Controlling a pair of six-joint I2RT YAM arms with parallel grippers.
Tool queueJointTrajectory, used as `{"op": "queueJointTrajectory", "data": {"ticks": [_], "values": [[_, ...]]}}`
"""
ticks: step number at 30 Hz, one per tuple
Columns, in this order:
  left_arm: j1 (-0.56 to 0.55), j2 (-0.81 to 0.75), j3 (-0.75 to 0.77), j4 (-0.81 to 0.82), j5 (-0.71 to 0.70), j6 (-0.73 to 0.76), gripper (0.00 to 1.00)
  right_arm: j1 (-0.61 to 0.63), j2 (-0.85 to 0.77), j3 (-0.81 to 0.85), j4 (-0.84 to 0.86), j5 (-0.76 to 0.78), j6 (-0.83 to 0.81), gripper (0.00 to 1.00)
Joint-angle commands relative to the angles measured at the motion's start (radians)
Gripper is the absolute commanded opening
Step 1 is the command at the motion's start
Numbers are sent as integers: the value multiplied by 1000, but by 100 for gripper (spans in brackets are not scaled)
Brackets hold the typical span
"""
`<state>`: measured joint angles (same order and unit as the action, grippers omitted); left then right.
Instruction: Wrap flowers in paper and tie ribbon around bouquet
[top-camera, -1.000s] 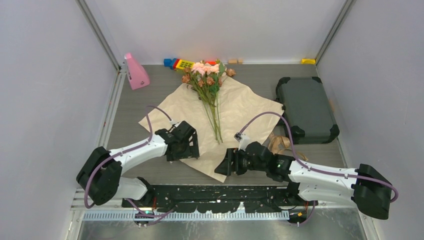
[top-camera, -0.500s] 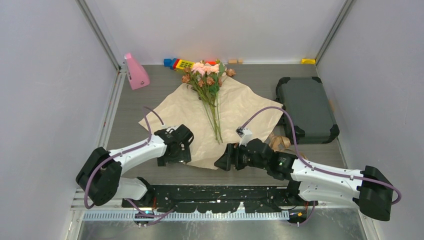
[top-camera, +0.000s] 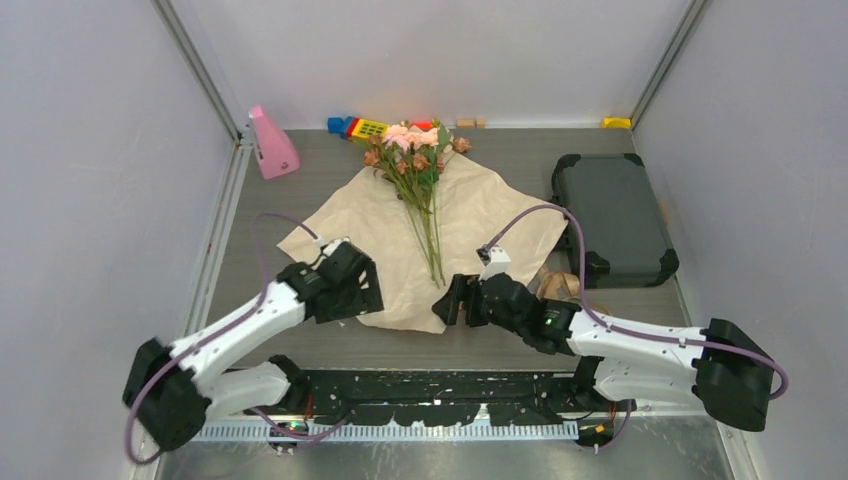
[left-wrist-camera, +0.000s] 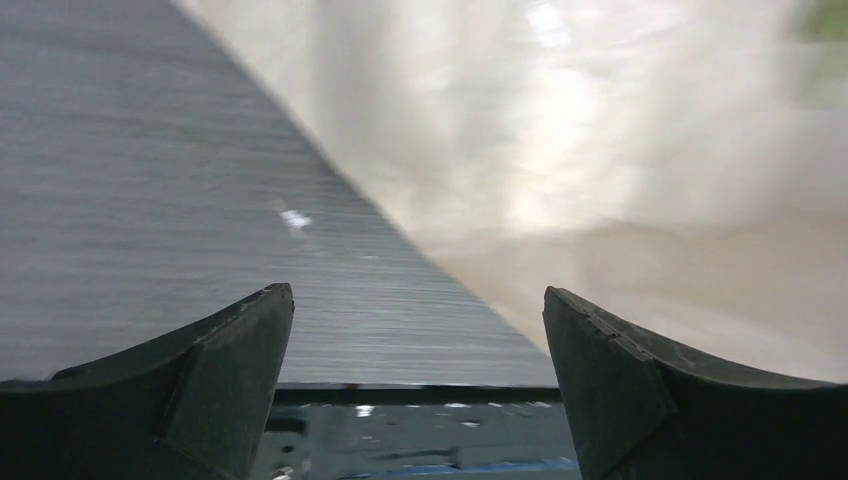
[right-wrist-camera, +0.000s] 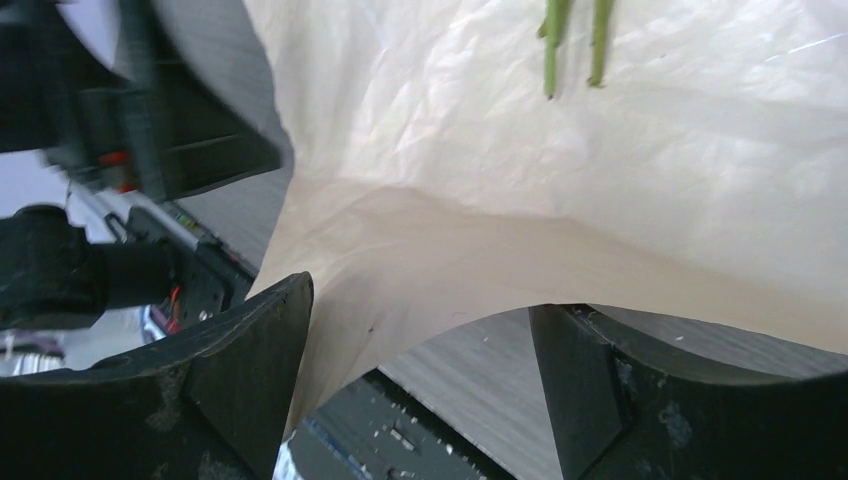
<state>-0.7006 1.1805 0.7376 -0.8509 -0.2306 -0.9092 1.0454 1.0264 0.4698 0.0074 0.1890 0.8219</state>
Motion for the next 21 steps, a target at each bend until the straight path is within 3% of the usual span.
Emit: {"op": "queueJointTrajectory", "data": {"ticks": [1,7,14,21], "values": [[3,-254,-21,172,131,58,100,-53,67,54,107,99,19,85],[3,-492,-139,412,403,160,100,-210,190,42,279,-13,89,85],[0,-444,-239,669,743,191,100,-253,299,92,301,-34,99,85],[-35,-319,-246,721,683,204,100,-264,308,65,304,-1,143,85]]}}
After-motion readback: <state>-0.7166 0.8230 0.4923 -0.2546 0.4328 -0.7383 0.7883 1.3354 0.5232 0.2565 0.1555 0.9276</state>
